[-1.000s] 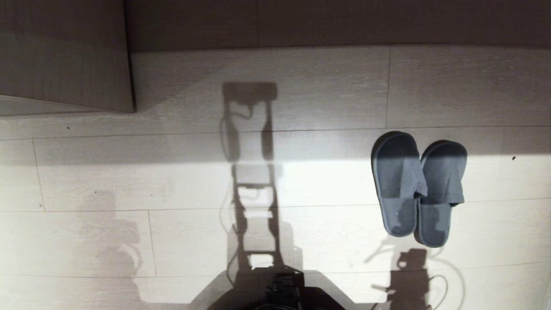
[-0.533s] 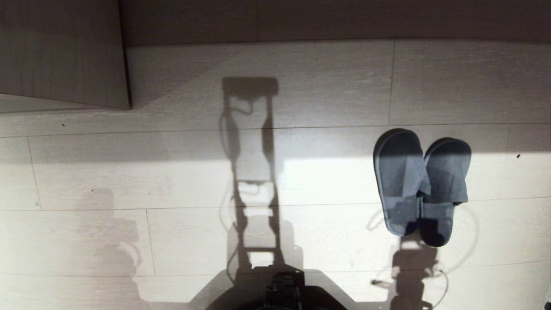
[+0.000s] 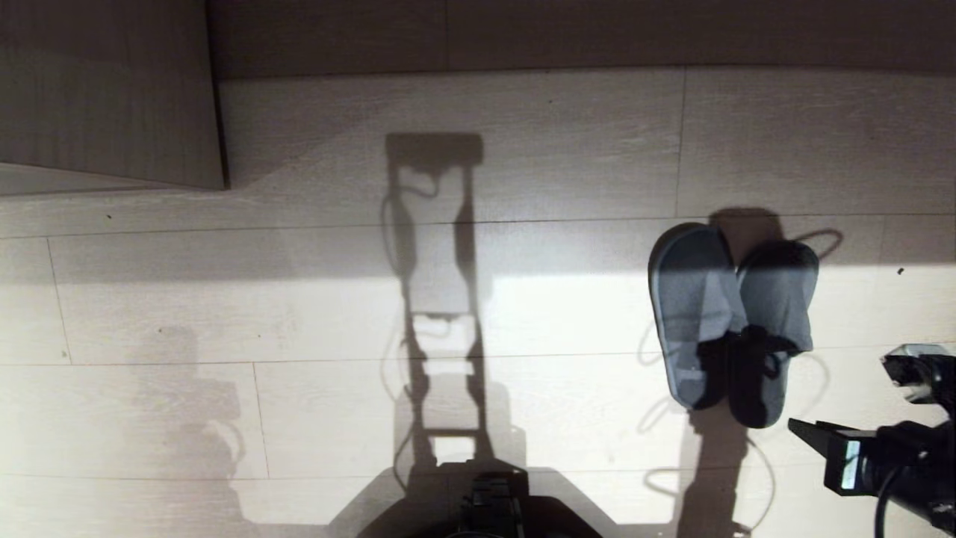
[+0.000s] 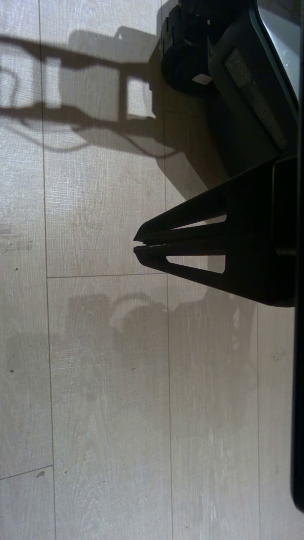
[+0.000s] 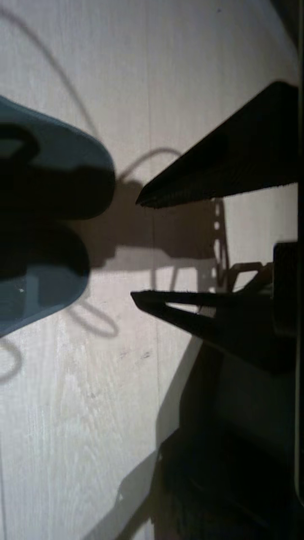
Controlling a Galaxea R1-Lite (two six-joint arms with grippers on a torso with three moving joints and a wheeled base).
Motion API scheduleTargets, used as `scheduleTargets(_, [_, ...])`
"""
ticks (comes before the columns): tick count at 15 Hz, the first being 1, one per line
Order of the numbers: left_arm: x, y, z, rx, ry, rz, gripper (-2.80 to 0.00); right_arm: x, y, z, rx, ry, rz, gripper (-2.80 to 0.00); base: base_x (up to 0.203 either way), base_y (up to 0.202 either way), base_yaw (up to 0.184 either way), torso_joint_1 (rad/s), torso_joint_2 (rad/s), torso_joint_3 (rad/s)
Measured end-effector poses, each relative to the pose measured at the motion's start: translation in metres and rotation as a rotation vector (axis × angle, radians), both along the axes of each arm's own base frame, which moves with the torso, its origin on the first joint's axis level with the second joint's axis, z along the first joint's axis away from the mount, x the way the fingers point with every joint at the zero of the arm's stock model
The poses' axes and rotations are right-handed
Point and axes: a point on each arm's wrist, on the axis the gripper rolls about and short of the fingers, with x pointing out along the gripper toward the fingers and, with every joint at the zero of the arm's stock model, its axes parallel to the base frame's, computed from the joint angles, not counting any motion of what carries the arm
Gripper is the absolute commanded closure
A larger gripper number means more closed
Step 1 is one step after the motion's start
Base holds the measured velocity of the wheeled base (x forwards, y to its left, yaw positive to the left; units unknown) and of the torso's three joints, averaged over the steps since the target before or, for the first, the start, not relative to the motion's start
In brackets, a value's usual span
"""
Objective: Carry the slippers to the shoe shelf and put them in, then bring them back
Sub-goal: Pick up the slippers on the floor
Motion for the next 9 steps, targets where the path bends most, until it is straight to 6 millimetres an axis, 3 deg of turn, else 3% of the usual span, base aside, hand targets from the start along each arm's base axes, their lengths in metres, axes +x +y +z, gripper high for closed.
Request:
scheduleTargets(6, [0.000, 0.000, 0.000, 0.000, 0.001, 0.000, 0.00, 0.062, 0.003, -0.023, 0.031, -0.148, 0.080, -2.80, 0.000, 0.000, 0.000, 0.000, 0.00, 0.000])
scheduleTargets(9, [0.000, 0.000, 0.000, 0.000, 0.000, 0.000, 0.00, 0.076, -0.004, -0.029, -0.043, -0.242, 0.026, -2.80, 0.000, 0.000, 0.000, 0.000, 0.00, 0.000])
